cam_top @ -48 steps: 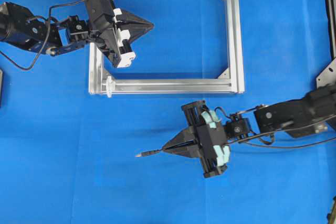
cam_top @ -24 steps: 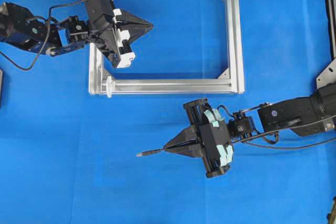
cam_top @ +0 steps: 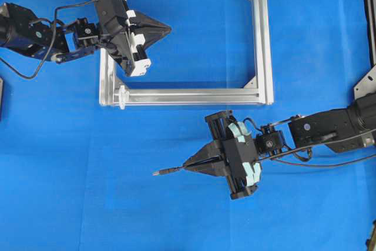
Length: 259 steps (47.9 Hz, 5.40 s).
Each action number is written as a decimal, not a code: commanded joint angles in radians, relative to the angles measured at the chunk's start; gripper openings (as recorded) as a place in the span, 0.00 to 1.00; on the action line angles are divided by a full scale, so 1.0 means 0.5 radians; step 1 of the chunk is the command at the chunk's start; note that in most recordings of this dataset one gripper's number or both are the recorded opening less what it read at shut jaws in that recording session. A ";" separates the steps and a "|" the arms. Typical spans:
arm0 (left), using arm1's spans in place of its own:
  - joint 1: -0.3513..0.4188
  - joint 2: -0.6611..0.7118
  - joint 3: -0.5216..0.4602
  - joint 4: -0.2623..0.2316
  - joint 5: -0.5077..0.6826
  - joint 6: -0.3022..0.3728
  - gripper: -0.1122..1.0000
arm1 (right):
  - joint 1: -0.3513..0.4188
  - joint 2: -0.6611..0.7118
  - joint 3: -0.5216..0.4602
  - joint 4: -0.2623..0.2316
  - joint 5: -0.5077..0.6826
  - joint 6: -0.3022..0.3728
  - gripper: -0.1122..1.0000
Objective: Insert the wire through the string loop located on the left side.
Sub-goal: 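Lift the cable plug and orient it toward the frame with the right gripper, then move the right gripper left, bringing the plug to the white zip-tie loop, then push the plug through the white loop with the right gripper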
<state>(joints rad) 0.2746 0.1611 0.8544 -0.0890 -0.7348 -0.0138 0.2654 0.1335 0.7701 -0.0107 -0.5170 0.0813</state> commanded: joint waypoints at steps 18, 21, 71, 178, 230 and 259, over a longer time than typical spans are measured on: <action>-0.003 -0.071 -0.015 0.006 -0.009 -0.003 0.10 | 0.000 -0.055 -0.015 -0.006 -0.006 -0.003 0.10; 0.000 -0.071 -0.015 0.006 -0.009 -0.003 0.10 | 0.000 -0.055 -0.015 -0.006 -0.006 -0.003 0.10; 0.000 -0.071 -0.015 0.006 -0.018 -0.003 0.10 | -0.451 -0.055 0.012 -0.006 -0.006 -0.009 0.10; 0.000 -0.074 -0.012 0.006 -0.015 -0.003 0.10 | -0.601 0.282 -0.334 -0.009 0.003 -0.052 0.10; 0.000 -0.074 -0.012 0.006 -0.015 -0.003 0.10 | -0.601 0.307 -0.393 -0.006 0.000 -0.052 0.10; 0.000 -0.074 -0.012 0.006 -0.015 -0.003 0.10 | -0.601 0.518 -0.718 -0.009 0.009 -0.055 0.10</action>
<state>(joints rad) 0.2761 0.1611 0.8560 -0.0890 -0.7348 -0.0138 -0.0337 0.4080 0.4418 -0.0138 -0.5093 0.0552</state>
